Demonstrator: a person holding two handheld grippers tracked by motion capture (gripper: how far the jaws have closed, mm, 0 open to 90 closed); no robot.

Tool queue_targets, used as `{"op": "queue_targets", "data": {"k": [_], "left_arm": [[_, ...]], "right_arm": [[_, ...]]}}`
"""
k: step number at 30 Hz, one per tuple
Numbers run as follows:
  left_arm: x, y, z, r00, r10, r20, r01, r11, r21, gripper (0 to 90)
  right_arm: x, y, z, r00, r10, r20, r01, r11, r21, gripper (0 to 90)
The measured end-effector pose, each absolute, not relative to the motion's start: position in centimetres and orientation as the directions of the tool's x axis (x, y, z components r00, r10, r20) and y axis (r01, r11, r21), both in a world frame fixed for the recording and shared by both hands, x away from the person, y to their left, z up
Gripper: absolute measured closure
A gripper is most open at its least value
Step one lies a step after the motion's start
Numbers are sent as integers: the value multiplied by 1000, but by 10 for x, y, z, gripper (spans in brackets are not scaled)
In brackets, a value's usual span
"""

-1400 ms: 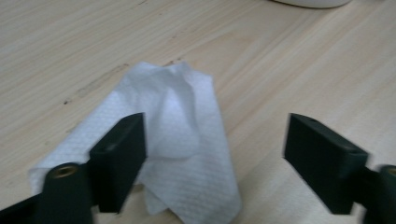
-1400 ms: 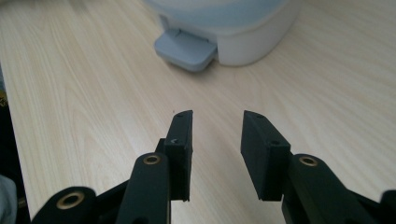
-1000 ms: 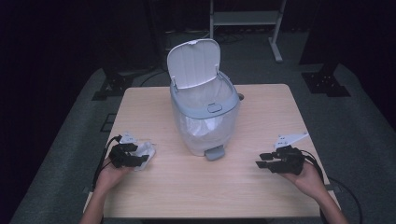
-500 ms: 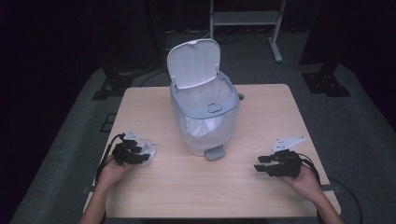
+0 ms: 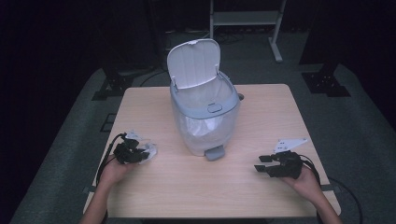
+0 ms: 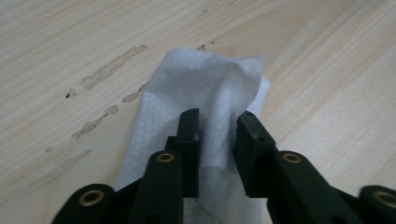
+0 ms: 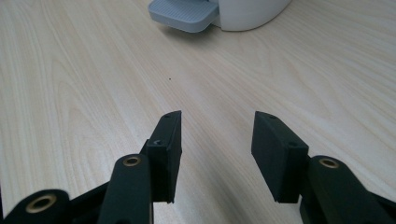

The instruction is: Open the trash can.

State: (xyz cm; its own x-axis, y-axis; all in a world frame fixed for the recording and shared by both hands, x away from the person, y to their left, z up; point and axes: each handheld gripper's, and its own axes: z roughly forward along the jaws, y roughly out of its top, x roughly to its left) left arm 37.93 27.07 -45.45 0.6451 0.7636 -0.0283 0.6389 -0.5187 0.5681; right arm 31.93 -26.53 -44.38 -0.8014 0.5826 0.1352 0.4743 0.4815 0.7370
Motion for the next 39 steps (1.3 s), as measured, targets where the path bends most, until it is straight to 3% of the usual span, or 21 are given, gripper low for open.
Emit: {"op": "queue_targets", "data": {"k": [9,39], "left_arm": [[378,271,-454,683,728,-60,623,-537,568,835],[357,270,-396,755,653,-64,560,-591,580,826]], "right_arm": [[320,-265,-446,-793,594,132,480,478,736,483],[320,-264,-448,-777,624,79,475,499,725,322]]}}
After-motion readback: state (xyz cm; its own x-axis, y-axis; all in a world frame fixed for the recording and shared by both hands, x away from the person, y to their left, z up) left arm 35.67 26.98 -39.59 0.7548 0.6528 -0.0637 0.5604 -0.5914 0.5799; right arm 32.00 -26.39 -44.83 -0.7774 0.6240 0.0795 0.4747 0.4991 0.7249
